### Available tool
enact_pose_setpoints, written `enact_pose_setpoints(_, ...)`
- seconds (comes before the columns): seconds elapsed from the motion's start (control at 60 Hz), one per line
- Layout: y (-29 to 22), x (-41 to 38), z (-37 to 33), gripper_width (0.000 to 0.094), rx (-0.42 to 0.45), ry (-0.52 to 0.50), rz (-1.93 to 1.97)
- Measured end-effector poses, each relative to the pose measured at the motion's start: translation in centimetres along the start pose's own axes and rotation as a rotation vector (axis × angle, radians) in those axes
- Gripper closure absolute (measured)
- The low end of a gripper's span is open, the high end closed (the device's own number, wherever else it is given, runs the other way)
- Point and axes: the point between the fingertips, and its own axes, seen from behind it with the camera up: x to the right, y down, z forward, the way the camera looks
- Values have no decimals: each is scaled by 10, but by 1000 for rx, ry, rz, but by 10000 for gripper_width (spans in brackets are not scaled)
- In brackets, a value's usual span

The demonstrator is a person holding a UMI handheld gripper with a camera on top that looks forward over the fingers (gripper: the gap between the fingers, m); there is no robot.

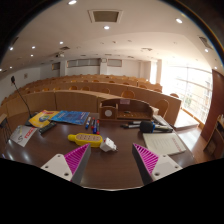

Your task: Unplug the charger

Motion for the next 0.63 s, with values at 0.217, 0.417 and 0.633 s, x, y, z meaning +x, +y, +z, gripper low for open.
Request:
enact_pose_setpoints(0.217, 2, -28, -110, 88, 15, 64, 6)
enact_pose_setpoints(0.417, 24, -56, -191, 86, 5, 77, -15)
enact_pose_setpoints(0.633, 30, -65, -229, 89, 16, 106, -16)
